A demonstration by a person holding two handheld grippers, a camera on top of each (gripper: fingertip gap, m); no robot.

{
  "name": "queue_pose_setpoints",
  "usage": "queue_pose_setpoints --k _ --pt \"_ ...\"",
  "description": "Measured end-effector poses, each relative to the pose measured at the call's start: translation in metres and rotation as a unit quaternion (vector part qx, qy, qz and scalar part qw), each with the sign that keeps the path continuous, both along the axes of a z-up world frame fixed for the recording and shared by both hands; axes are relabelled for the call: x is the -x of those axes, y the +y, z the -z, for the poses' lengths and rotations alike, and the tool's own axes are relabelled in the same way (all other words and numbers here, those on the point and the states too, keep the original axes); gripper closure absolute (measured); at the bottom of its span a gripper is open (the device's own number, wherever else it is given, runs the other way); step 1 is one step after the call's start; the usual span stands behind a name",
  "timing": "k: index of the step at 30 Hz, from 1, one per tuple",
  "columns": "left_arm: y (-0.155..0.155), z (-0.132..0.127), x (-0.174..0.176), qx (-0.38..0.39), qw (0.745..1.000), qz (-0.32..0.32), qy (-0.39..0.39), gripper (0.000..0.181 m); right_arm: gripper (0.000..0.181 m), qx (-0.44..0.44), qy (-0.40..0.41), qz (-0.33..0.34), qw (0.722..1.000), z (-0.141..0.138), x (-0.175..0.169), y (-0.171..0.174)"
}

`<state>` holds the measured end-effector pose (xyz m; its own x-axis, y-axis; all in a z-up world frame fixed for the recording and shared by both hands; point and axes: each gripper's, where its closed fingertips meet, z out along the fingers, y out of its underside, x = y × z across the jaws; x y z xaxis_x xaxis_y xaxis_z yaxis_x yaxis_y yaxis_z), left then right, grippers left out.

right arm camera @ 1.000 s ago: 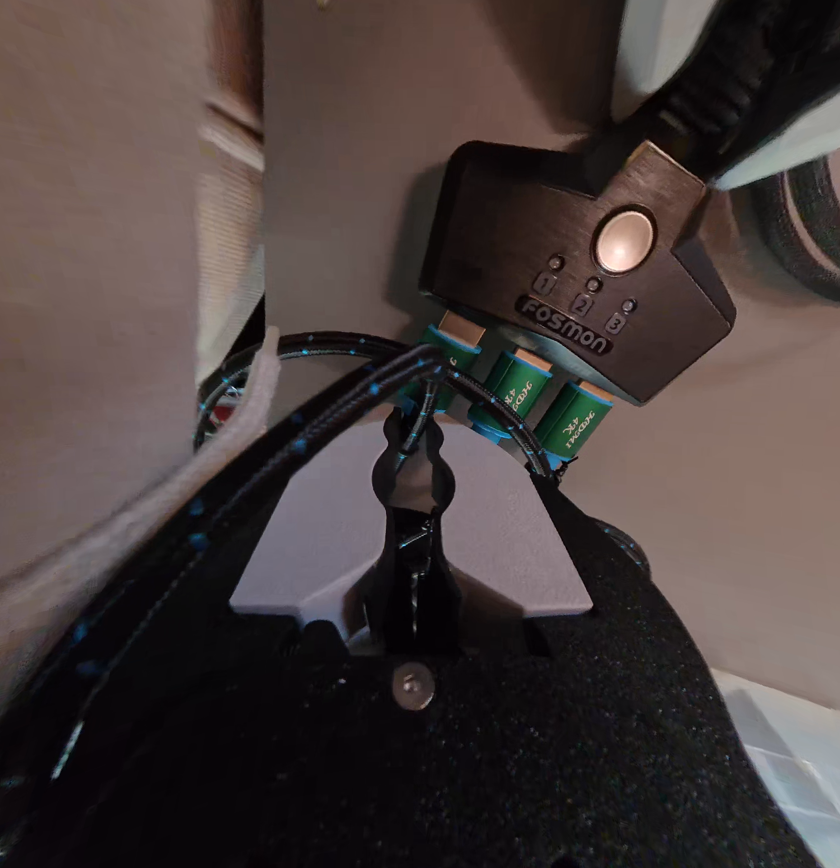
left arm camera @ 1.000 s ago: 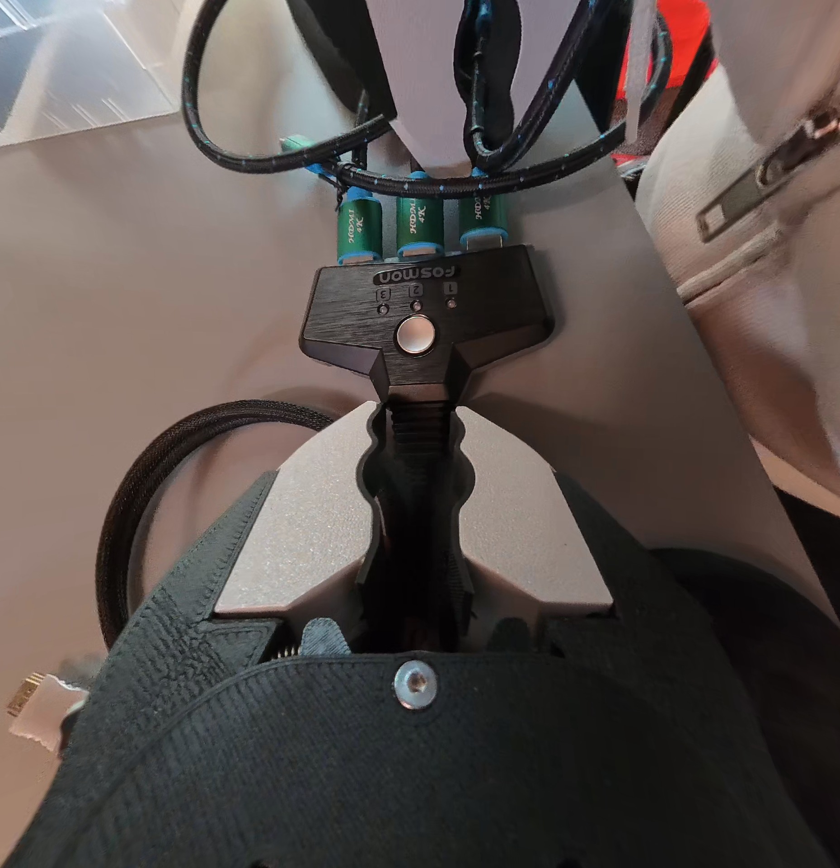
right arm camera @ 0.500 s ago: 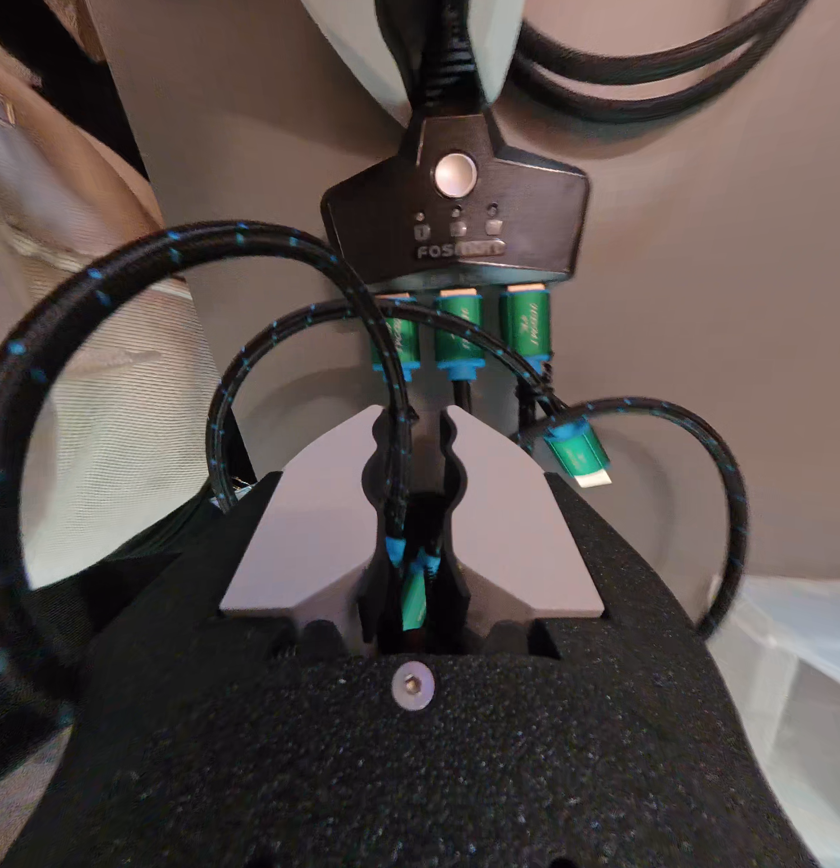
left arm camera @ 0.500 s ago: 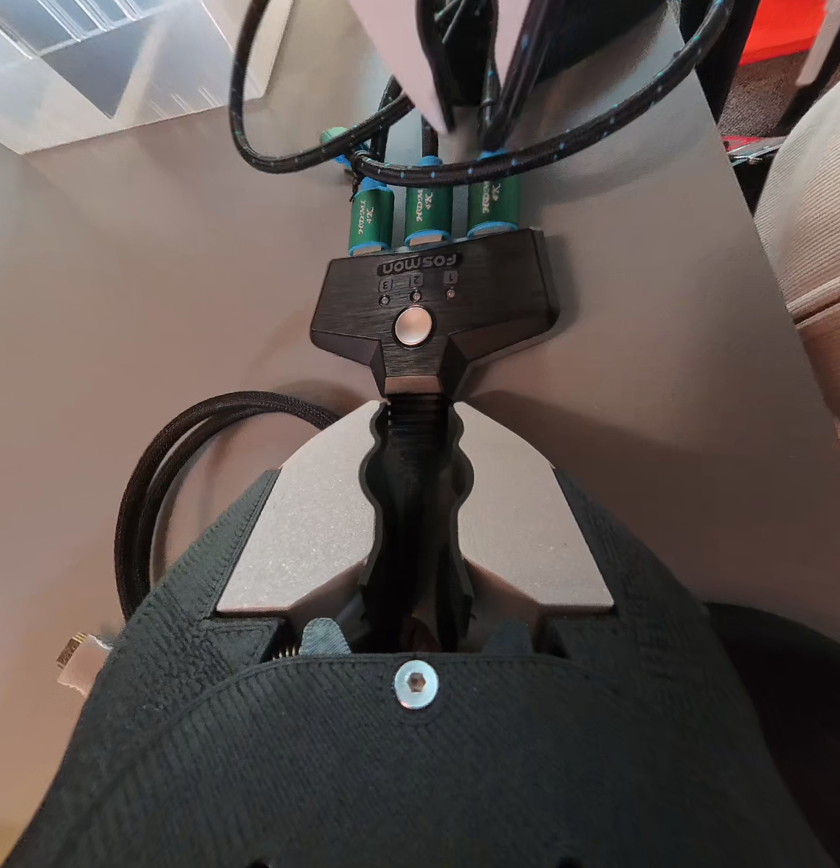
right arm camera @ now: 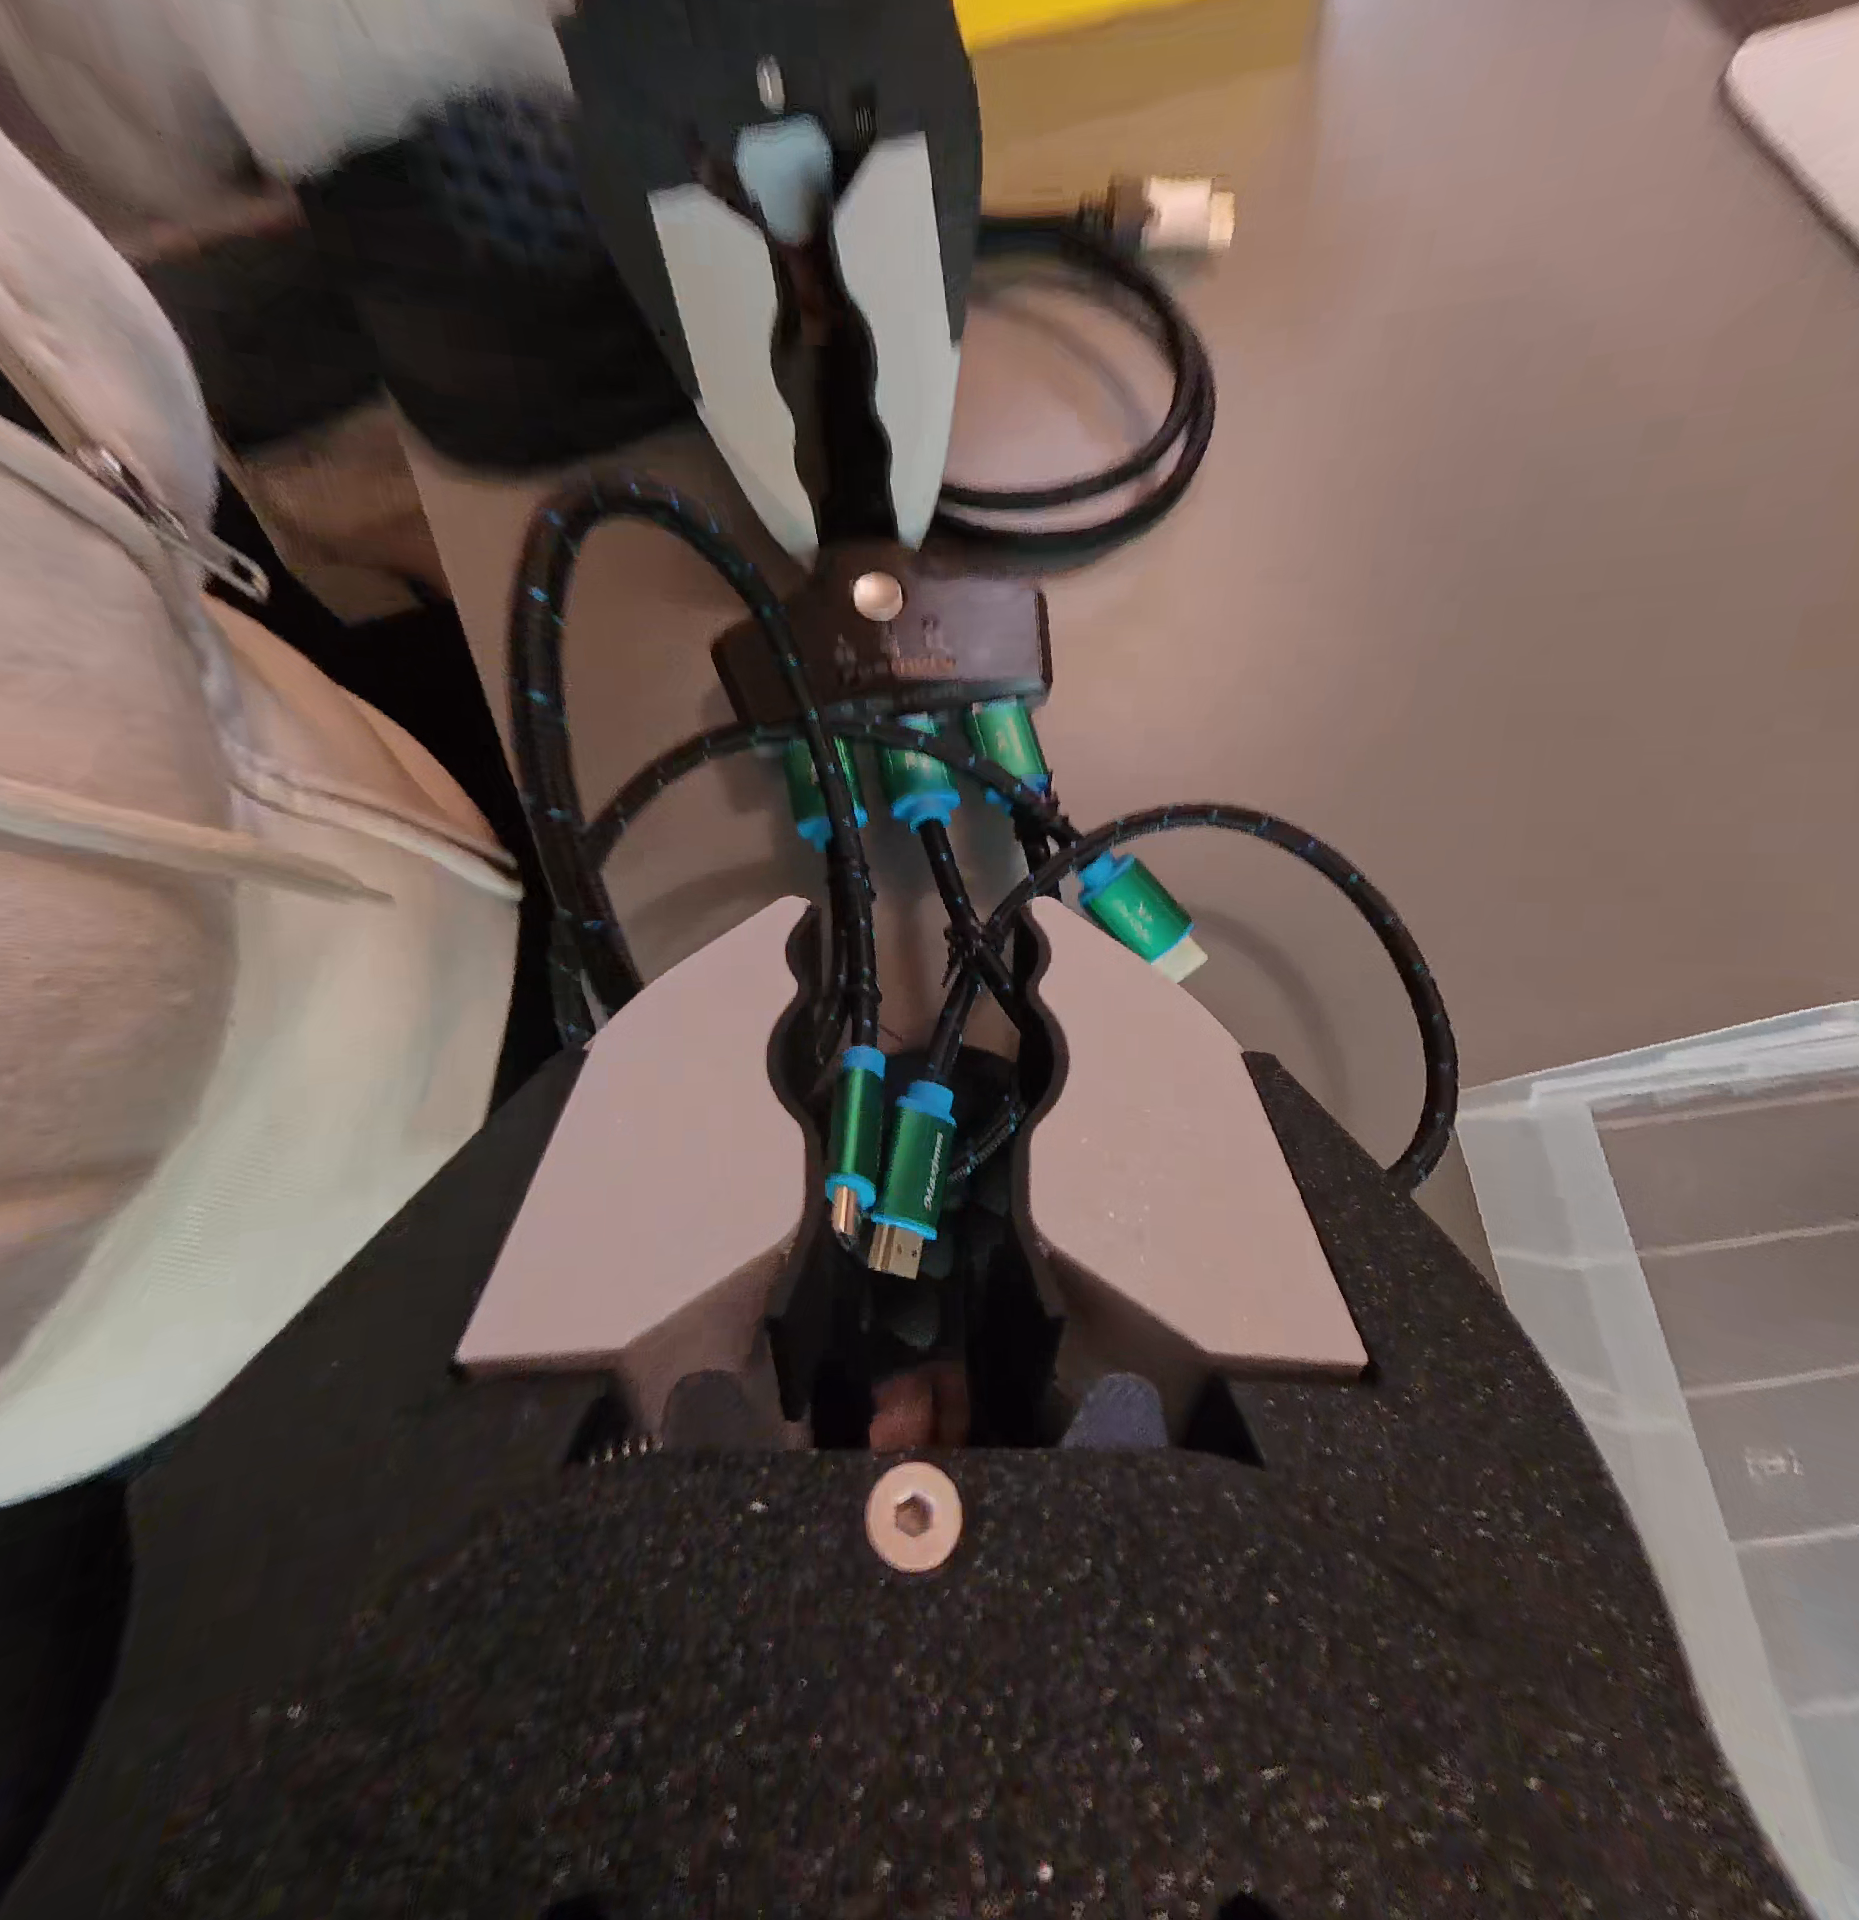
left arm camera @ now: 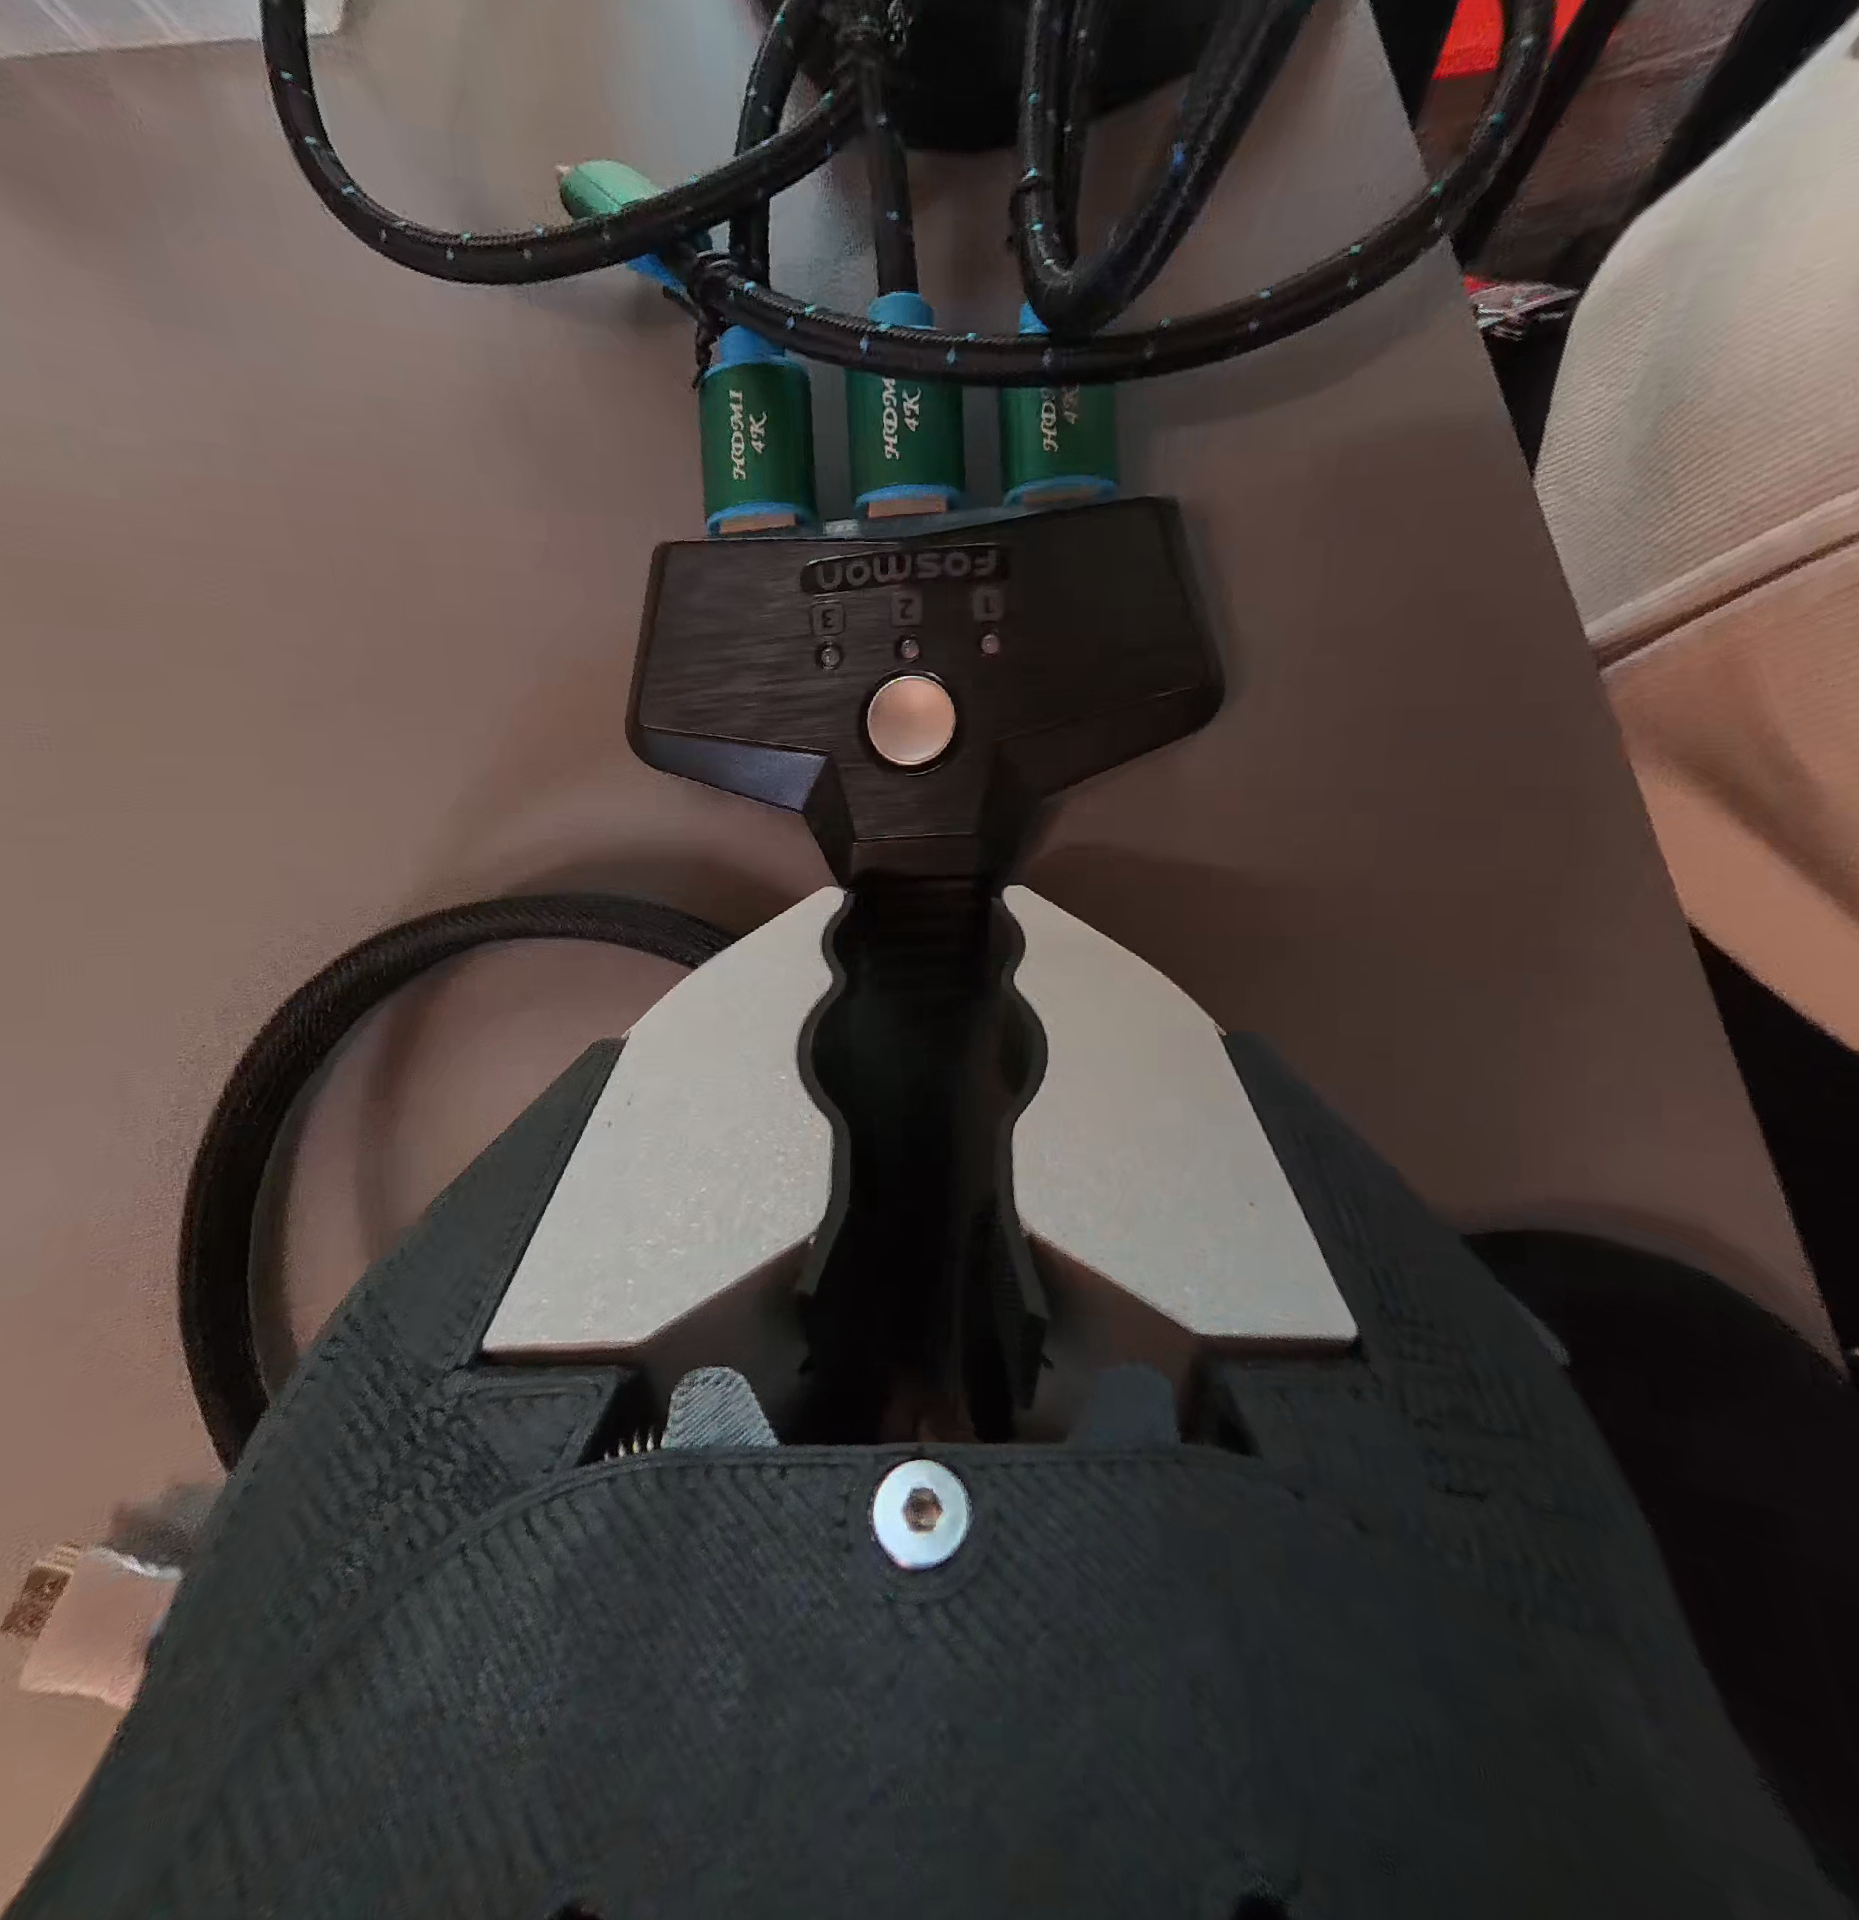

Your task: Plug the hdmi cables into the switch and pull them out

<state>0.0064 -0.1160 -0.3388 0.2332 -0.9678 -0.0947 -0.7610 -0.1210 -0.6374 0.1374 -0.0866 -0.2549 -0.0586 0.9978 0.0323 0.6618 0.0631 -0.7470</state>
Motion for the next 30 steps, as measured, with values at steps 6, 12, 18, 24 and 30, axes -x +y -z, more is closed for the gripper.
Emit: queue_pose_setpoints --k 6,12,18,24,30 --pt "0.002 -0.018 -0.004 -0.069 0.997 0.014 -0.027 0.159 0.158 -0.024 0.008 -0.027 0.999 0.005 0.004 0.007" --pt "0.000 -0.029 -0.006 -0.081 0.996 -0.008 0.022 0.158 0.155 0.024 -0.123 -0.142 0.982 0.046 0.018 -0.024" --pt "-0.004 -0.033 -0.015 -0.064 0.997 -0.027 0.017 0.160 0.170 -0.140 -0.174 -0.190 0.956 0.066 0.024 -0.025" --pt "0.001 -0.035 -0.015 -0.076 0.996 -0.035 0.003 0.161 0.171 -0.163 -0.147 -0.188 0.957 0.060 0.028 -0.023" --pt "0.004 -0.019 -0.011 -0.080 0.995 -0.036 0.054 0.160 0.171 -0.173 -0.173 -0.195 0.950 0.068 0.030 -0.023"
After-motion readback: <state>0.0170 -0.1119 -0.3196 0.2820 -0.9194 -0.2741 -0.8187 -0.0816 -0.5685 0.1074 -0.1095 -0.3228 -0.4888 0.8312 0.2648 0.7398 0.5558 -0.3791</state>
